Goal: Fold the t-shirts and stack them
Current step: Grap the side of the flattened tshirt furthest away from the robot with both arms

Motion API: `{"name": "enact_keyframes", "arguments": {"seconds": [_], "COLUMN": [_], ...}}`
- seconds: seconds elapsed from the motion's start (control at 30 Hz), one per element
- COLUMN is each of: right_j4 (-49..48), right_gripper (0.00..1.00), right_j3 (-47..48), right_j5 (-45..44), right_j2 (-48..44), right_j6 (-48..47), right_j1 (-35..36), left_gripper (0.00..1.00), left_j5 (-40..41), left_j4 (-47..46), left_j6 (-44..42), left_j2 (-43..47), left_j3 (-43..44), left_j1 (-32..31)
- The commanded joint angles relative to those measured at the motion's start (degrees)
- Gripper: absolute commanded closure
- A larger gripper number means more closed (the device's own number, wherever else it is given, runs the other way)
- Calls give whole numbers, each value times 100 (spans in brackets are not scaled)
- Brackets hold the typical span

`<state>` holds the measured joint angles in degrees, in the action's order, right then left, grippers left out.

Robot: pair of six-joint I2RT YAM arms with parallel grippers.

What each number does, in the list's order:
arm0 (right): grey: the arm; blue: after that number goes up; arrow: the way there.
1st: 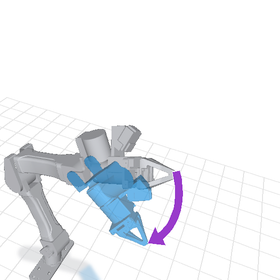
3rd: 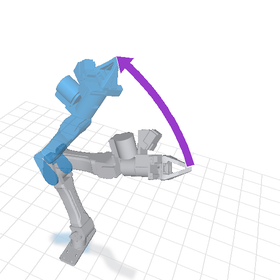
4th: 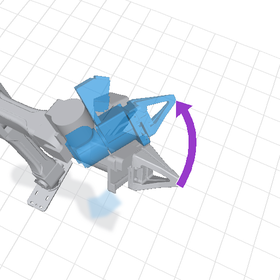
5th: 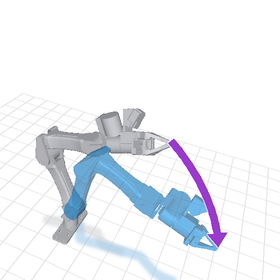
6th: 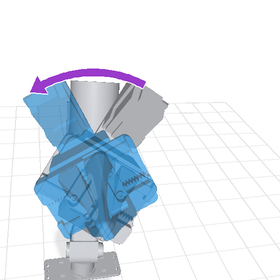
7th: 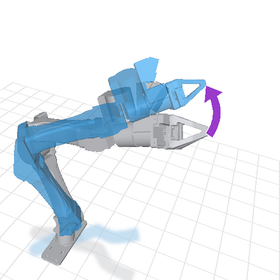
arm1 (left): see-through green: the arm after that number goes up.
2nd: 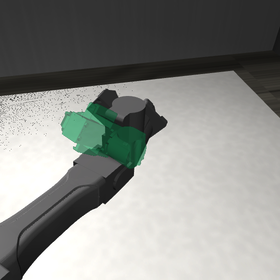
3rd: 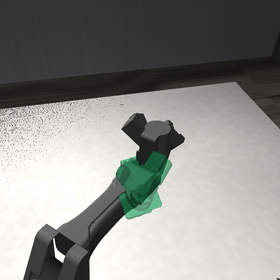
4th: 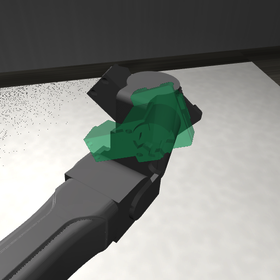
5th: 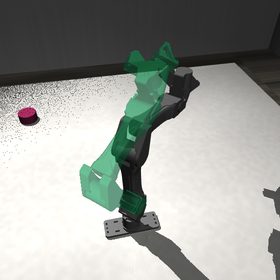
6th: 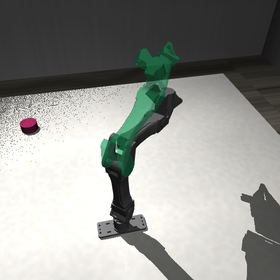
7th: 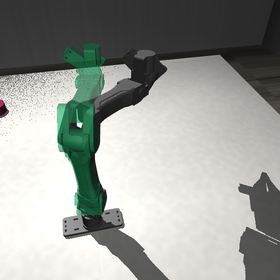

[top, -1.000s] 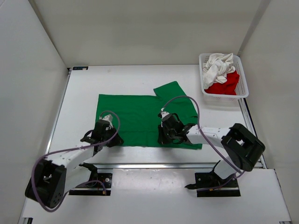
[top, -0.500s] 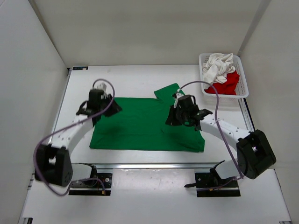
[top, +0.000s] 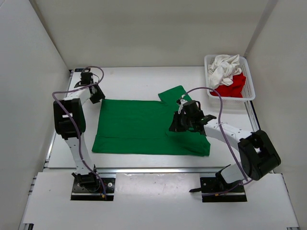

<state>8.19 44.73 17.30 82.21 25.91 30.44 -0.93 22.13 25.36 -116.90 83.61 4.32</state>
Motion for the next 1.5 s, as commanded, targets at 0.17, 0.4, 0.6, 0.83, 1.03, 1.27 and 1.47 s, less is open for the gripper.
{"name": "enact_keyframes", "arguments": {"seconds": [0.17,0.4,0.6,0.83,1.03,1.27,1.47], "right_j4": [-493,-546,-528,-511,-783,-459,875], "right_gripper": [100,100,100,97,88,68,66], "right_j3": [-140,-69,158,589,993,2687,4909], "right_j5": [300,300,344,221,90,-815,-1501], "right_j2": [181,260,216,242,663,2278,4036], "right_j6": [98,90,168,142,195,-209,-578], "right_j1": [217,261,173,-2,-608,-1504,-1760], "left_gripper": [49,56,54,68,70,99,100], "left_j5": [295,435,532,453,383,252,128], "left_j4": [327,415,415,564,485,240,-102], "left_j6": [-252,-313,-331,-287,-269,-94,99], "left_j2": [-377,-527,-605,-843,-834,-492,17], "left_j3": [718,788,832,1095,1069,736,262], "left_j1": [-10,-107,-133,-167,-168,-177,-256]}}
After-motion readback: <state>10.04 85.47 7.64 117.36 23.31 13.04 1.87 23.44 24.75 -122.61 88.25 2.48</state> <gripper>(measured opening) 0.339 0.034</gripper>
